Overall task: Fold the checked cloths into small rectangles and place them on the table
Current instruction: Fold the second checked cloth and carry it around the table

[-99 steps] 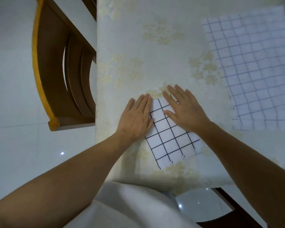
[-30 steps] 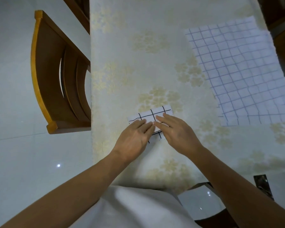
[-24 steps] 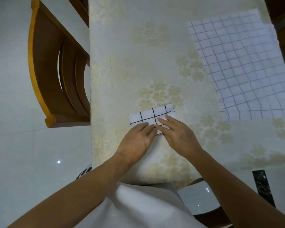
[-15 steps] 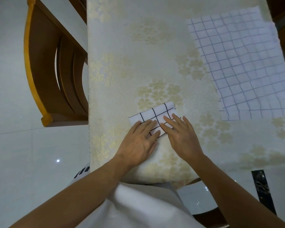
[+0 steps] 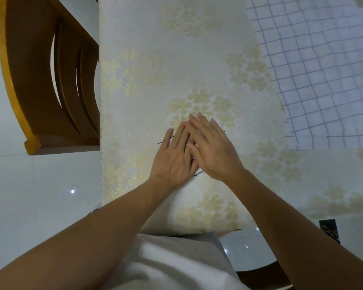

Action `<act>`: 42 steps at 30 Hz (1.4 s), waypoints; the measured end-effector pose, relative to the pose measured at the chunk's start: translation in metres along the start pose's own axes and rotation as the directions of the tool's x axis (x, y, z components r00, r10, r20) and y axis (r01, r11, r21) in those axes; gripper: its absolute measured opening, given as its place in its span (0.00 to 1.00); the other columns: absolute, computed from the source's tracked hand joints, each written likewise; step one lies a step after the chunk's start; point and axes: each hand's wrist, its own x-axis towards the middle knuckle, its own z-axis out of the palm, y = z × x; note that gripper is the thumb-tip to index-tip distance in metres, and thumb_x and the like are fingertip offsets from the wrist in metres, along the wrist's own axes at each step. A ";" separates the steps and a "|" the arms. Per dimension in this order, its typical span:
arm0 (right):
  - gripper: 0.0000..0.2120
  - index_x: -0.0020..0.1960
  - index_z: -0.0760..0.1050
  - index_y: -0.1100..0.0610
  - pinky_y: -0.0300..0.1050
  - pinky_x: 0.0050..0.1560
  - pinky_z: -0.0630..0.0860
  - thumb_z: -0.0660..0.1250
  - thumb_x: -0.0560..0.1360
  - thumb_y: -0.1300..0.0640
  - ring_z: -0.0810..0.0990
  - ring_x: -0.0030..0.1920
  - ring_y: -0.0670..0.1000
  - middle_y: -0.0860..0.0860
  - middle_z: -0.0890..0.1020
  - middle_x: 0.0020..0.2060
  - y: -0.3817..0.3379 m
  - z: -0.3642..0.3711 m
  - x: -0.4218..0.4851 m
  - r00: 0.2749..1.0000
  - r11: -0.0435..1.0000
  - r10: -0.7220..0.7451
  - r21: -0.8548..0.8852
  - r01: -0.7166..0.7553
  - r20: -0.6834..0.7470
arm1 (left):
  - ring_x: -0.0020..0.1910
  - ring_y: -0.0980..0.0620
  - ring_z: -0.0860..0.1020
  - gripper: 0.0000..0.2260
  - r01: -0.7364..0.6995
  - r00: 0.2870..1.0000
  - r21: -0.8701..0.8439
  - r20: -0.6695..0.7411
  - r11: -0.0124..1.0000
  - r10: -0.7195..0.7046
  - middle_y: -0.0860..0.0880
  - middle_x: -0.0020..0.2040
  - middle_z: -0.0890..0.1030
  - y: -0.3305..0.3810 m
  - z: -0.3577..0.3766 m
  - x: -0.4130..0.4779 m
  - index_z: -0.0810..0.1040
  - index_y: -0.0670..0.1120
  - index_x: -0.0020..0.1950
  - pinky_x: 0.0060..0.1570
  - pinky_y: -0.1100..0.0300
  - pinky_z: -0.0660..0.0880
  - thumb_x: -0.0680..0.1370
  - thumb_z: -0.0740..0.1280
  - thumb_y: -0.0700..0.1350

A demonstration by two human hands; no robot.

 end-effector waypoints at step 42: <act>0.21 0.71 0.71 0.59 0.57 0.61 0.75 0.61 0.81 0.52 0.75 0.63 0.59 0.57 0.76 0.65 0.076 -0.050 -0.007 0.953 0.960 0.279 0.000 -0.281 0.121 | 0.62 0.42 0.73 0.16 0.305 0.910 -0.371 -0.157 0.877 -0.383 0.41 0.66 0.73 -0.027 -0.039 -0.057 0.73 0.42 0.67 0.57 0.49 0.75 0.82 0.61 0.47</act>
